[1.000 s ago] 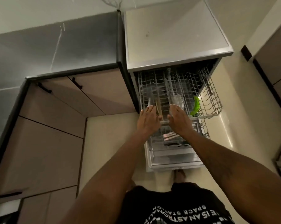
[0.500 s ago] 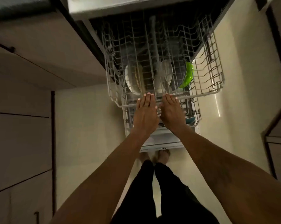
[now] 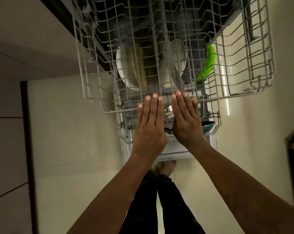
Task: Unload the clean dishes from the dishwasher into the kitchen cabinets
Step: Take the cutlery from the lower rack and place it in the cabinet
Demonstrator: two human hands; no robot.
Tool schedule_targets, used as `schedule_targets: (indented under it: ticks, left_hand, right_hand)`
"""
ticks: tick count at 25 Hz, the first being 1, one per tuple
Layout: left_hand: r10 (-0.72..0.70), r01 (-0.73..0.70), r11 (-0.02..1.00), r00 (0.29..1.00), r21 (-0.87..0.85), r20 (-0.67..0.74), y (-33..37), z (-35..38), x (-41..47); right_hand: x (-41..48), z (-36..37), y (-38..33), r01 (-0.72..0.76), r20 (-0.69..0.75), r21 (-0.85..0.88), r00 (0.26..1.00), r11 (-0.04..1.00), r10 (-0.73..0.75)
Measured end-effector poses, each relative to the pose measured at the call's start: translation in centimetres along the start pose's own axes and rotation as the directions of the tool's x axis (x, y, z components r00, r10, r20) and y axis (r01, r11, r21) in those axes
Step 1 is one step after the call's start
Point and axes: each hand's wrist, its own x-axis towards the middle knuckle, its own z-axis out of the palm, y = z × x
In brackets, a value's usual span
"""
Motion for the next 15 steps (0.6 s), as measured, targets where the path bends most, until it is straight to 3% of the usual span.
schedule_targets:
  ticks: [5,10,15]
  left_hand:
    - [0.05,-0.049,0.999,0.997,0.015,-0.06,-1.3,0.7,1.7]
    - [0.012,-0.009,0.999,0.996,0.034,-0.091,-3.2,0.5,6.1]
    - [0.135,-0.124,0.98,0.989,0.155,-0.061,-5.3,1.6,6.7]
  right_hand:
    - [1.7,0.9,1.6,0.09,-0.062,-0.057,0.994,0.994,-0.094]
    - [6.9,2.2,1.5,0.023,-0.136,-0.059,0.99,0.998,-0.031]
    - [7.3,3.2,3.0,0.103,-0.124,-0.148,0.985,0.984,-0.122]
